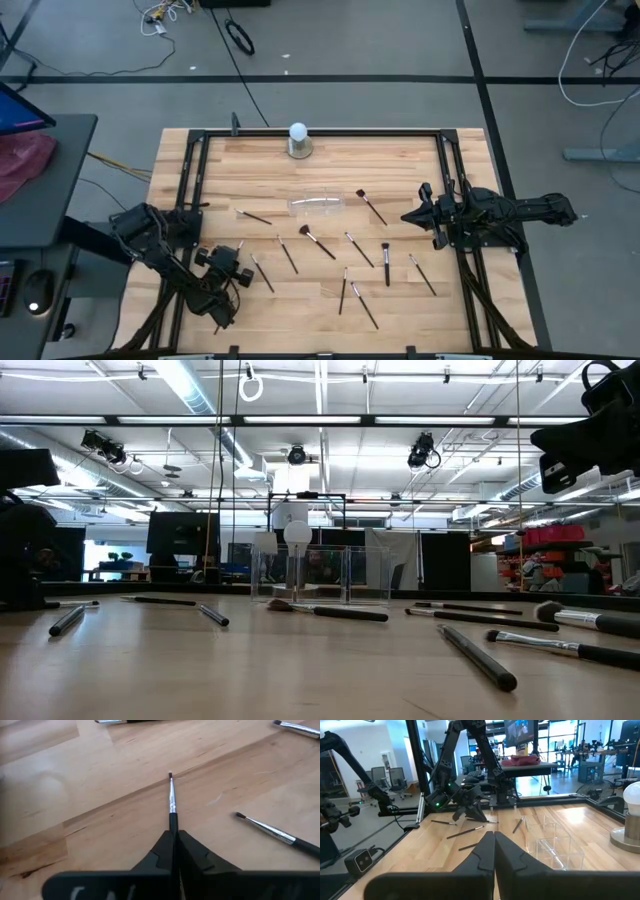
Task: Put items in baskets/containers
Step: Put the bottom liner brush into the transparent organizer
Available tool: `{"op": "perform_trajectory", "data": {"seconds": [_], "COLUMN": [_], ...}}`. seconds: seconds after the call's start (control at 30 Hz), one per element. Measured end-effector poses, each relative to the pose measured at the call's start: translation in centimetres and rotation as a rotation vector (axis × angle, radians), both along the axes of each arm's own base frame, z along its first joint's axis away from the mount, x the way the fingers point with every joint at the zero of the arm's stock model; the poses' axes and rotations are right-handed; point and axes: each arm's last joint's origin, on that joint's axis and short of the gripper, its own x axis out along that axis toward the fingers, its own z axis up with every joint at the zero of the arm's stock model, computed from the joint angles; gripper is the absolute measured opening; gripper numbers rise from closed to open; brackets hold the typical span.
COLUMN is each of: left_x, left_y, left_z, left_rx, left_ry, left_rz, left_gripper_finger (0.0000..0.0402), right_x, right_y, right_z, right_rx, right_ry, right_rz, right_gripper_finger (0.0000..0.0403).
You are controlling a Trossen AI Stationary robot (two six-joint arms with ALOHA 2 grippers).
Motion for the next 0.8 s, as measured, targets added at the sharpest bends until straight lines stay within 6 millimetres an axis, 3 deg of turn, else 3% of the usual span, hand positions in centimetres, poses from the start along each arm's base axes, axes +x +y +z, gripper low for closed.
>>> {"op": "perform_trajectory", "data": {"seconds": [0.8], "left_x": [0.0], "left_y": [0.1], "left_z": [1.7], "left_rx": [0.088], "left_ry": [-0.149], "left_rz": [-0.121], "left_gripper_finger": [0.0011], "right_x": [0.0], "right_y": [0.0], "right_z": [0.0], "right_rx": [0.0], "right_ry": [0.0], "right_rz": [0.0], "right_gripper_finger": [0.0004]}}
